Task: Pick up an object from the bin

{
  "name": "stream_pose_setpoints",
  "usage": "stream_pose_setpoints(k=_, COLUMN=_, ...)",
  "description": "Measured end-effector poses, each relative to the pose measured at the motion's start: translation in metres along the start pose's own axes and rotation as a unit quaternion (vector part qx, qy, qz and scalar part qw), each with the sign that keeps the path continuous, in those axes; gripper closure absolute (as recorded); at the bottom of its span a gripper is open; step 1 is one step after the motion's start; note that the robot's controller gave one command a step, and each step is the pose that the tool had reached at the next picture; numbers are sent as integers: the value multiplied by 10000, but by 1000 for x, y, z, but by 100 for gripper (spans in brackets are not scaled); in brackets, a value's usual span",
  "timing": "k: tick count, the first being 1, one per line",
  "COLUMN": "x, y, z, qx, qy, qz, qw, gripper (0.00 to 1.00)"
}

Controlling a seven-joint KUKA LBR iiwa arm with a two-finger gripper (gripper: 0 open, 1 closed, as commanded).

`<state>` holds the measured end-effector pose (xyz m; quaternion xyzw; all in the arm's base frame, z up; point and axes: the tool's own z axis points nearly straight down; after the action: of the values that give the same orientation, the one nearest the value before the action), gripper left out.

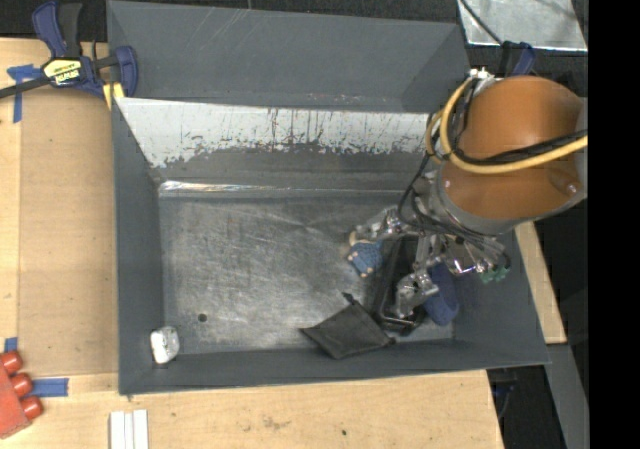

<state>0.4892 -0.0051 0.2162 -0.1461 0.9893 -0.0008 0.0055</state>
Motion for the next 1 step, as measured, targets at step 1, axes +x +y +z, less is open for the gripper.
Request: stream_pose_setpoints(k=1, x=-47, y=-25, z=76, qx=-14, qy=40, qz=-272, qw=9996, gripper=0)
